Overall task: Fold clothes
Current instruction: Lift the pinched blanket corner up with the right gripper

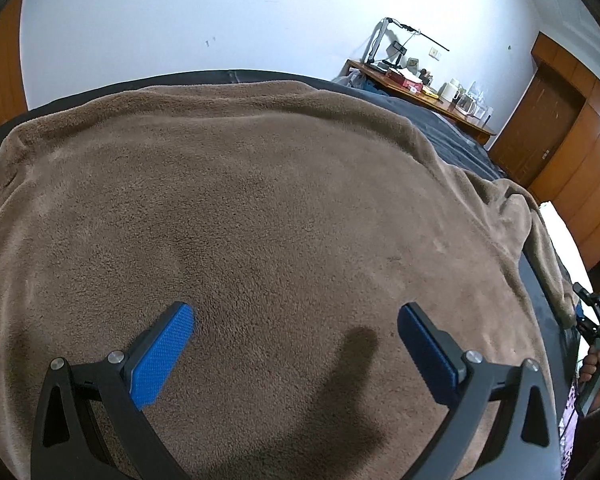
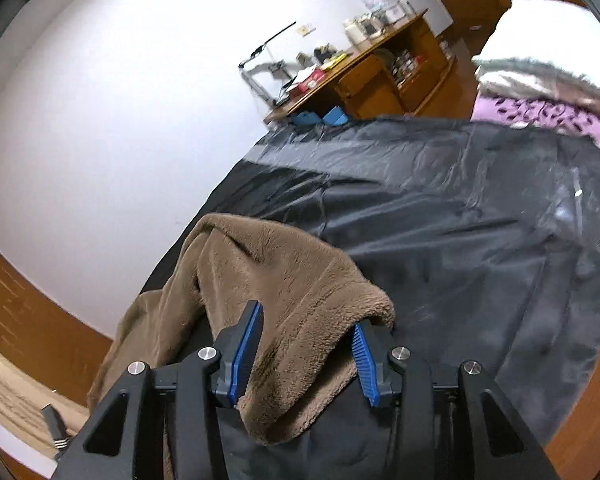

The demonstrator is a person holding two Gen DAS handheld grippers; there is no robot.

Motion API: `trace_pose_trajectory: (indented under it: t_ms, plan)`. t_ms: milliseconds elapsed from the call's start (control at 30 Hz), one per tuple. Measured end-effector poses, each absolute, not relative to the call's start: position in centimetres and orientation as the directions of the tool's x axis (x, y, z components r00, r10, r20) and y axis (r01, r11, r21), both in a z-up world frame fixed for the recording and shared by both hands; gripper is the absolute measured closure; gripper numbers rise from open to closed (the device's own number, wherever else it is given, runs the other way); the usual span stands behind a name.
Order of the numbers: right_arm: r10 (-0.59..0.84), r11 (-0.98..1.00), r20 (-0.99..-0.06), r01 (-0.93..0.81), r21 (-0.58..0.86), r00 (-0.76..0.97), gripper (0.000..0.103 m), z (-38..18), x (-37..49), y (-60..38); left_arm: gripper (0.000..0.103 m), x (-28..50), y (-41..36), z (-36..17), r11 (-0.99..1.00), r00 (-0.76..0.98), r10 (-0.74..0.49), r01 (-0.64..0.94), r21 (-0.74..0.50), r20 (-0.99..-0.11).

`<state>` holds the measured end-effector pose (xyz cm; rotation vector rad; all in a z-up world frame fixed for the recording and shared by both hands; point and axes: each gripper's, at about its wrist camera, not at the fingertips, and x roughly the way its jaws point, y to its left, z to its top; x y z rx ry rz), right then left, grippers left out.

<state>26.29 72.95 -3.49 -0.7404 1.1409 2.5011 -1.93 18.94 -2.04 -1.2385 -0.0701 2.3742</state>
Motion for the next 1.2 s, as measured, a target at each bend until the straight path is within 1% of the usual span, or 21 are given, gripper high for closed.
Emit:
trace_pose_trajectory:
  t_ms: [67,100,167,200,367,433,567,800,900,1033,1133,1200]
  plan:
    - [0.038,-0.672,-0.564,-0.439,0.596,-0.825,0.062,-3.2,25.9,72.3,0.001,-2.0,19.0,-2.1,-0.894,-0.49,0.416,-0.374,-0.246,-0.766]
    - [0.038,-0.696,-0.567,-0.429,0.575,-0.823,0.069,-3.0,25.5,71.8,0.001,-2.0,19.0,-2.1,-0.894,-0.49,0.416,-0.374,-0.246,-0.766]
    - [0.06,-0.751,-0.582,-0.421,0.509,-0.811,0.075,-2.6,24.7,70.6,0.001,-2.0,19.1,-2.1,-0.894,-0.489,0.416,-0.375,-0.245,-0.767]
    - [0.075,-0.776,-0.588,-0.417,0.473,-0.806,0.082,-2.3,24.4,70.1,0.001,-2.0,19.1,-2.1,-0.894,-0.489,0.415,-0.375,-0.244,-0.767]
    - [0.206,-0.868,-0.592,-0.425,0.257,-0.779,0.082,-1.1,23.5,67.8,0.001,-2.0,19.2,-2.1,-0.894,-0.488,0.41,-0.381,-0.234,-0.771]
    - [0.235,-0.883,-0.587,-0.423,0.204,-0.775,0.084,-0.7,23.4,67.2,0.001,-2.0,19.3,-2.1,-0.895,-0.488,0.407,-0.382,-0.23,-0.772]
    - [0.244,-0.893,-0.575,-0.412,0.18,-0.781,0.086,0.0,23.0,66.9,0.001,-2.0,19.4,-2.2,-0.897,-0.489,0.4,-0.383,-0.221,-0.775]
    - [0.261,-0.874,-0.511,-0.426,0.235,-0.819,0.087,3.7,23.2,68.3,0.001,-2.0,19.5,-2.3,-0.898,-0.49,0.397,-0.383,-0.217,-0.776]
    - [0.275,-0.866,-0.463,-0.426,0.263,-0.843,0.087,6.4,23.6,69.2,0.001,-2.1,19.4,-2.3,-0.897,-0.489,0.401,-0.383,-0.222,-0.774]
    - [0.292,-0.865,-0.368,-0.408,0.291,-0.883,0.087,10.7,23.7,69.1,0.001,-2.1,19.2,-2.2,-0.894,-0.488,0.411,-0.381,-0.236,-0.77]
    - [0.284,-0.888,-0.29,-0.365,0.281,-0.914,0.087,14.0,23.3,67.6,0.001,-2.2,19.2,-2.2,-0.893,-0.487,0.415,-0.38,-0.242,-0.768]
    - [0.25,-0.913,-0.248,-0.313,0.263,-0.936,0.087,16.1,22.7,66.0,0.001,-2.2,19.1,-2.2,-0.893,-0.486,0.417,-0.378,-0.245,-0.768]
